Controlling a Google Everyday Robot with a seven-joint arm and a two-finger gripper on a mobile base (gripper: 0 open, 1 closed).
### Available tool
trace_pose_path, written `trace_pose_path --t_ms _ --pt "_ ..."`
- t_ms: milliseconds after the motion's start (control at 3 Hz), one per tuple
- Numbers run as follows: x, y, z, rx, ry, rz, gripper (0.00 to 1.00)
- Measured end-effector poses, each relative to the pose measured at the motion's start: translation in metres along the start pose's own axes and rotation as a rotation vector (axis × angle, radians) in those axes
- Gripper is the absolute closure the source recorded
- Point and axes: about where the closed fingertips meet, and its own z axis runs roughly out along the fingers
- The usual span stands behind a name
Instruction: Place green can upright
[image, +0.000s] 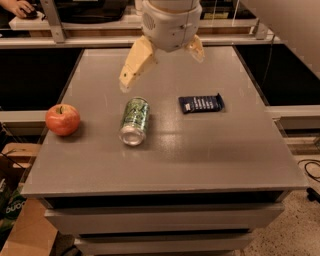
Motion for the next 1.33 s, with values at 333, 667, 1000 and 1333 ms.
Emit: trace_pose_path --t_ms 333,667,1000,1333 --pt "0.01 0.021 0.021 -0.037 0.043 0.143 0.0" --pt "-0.003 0.023 0.024 -0.047 0.0 0.233 0.0" --pt "-0.003 0.023 0.024 -0.047 -0.002 0.233 0.0" --pt "-0.009 0.026 0.026 -0.052 -0.008 0.258 0.0"
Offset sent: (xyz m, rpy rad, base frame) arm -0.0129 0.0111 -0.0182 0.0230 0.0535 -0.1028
